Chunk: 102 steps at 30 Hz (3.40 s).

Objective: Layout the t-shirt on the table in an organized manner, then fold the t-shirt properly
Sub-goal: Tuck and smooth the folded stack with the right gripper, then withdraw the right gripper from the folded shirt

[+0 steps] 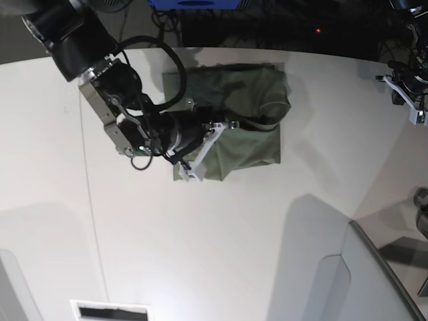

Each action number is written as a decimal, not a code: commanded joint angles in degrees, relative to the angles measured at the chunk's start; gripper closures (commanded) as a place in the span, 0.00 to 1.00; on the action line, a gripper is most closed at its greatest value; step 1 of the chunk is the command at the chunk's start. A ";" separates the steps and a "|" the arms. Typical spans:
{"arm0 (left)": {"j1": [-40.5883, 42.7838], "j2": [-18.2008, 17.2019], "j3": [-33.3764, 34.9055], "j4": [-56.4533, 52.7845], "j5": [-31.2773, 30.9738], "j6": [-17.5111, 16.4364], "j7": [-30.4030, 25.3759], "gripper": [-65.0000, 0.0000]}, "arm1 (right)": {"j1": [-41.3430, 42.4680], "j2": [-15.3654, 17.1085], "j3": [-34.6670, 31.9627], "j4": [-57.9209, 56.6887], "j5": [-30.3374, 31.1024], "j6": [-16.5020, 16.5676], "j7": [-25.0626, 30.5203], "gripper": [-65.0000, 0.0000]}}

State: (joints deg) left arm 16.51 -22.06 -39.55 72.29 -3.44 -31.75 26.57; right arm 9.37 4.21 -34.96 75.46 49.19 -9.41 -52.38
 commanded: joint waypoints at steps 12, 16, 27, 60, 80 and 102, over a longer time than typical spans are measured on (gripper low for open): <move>-0.03 -1.19 -0.32 0.81 -0.56 0.05 -0.76 1.00 | 15.73 -10.84 -10.89 -18.01 0.35 0.57 7.33 1.00; -0.03 -1.19 -0.32 0.81 -0.56 0.05 -0.76 1.00 | 18.90 -11.46 -14.31 -20.21 0.88 5.50 11.37 1.00; -1.44 -1.19 1.97 0.81 -0.38 0.05 -0.76 1.00 | 18.55 -3.46 -14.84 -4.12 0.88 7.96 2.05 1.00; -3.72 -1.63 5.13 0.72 -0.03 0.05 -0.33 1.00 | -13.01 6.56 6.70 9.86 0.44 -4.79 -0.67 1.00; -3.81 -1.72 5.13 -3.15 -0.03 0.05 -0.76 1.00 | -12.22 8.41 9.77 19.09 0.44 -5.05 -4.37 1.00; -3.72 -1.45 5.13 -3.50 -0.03 0.05 -0.85 1.00 | -10.11 10.17 2.56 5.73 0.53 -5.14 -1.20 1.00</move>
State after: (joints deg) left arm 13.06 -22.26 -34.06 67.96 -3.05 -31.88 26.52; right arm -1.32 14.06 -32.64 80.23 50.00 -14.20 -53.34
